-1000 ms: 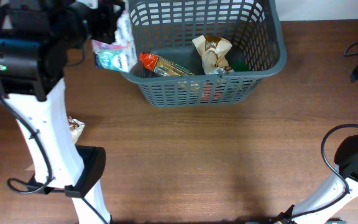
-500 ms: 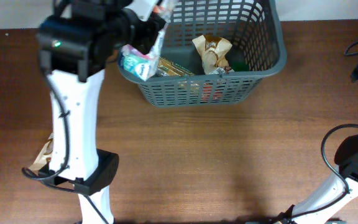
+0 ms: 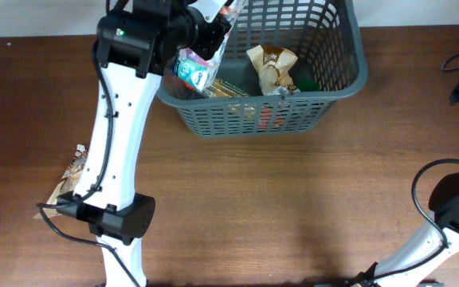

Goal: Pack container
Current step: 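Carry the Kleenex pack with the left gripper and lower it into the basket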

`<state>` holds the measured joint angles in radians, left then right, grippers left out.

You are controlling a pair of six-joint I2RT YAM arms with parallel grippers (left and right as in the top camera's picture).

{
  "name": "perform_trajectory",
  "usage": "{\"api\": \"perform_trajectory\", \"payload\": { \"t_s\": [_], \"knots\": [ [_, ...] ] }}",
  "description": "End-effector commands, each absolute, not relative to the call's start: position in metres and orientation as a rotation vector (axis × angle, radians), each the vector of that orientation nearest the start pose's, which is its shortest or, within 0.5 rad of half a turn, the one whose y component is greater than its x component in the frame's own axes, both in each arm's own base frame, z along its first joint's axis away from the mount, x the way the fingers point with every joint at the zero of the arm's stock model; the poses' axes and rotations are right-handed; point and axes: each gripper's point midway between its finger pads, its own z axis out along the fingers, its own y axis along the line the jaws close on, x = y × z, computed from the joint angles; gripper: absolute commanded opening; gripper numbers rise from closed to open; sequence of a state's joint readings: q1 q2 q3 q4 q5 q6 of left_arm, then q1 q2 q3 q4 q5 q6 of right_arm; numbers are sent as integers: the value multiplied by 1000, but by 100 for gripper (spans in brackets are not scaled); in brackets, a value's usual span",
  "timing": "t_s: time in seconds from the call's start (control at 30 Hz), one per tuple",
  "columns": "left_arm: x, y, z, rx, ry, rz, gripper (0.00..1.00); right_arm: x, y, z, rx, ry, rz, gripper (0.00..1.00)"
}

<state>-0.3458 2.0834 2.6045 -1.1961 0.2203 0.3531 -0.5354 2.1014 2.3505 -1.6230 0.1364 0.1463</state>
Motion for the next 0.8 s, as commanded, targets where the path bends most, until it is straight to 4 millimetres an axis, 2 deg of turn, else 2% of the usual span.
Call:
{"api": "perform_trajectory", "payload": {
  "t_s": [0.0, 0.23, 0.47, 0.77],
  "knots": [
    [486, -214, 359, 849, 2064, -255, 2, 352, -236, 218, 1020, 2789, -251, 99],
    [506, -221, 318, 804, 2141, -288, 2, 352, -236, 218, 1020, 2789, -251, 99],
    [517, -225, 277, 770, 2242, -318, 2, 352, -236, 218, 1019, 2789, -250, 99],
    [516, -225, 236, 789, 2350, -323, 8, 352, -236, 218, 1019, 2789, -251, 99]
  ]
}}
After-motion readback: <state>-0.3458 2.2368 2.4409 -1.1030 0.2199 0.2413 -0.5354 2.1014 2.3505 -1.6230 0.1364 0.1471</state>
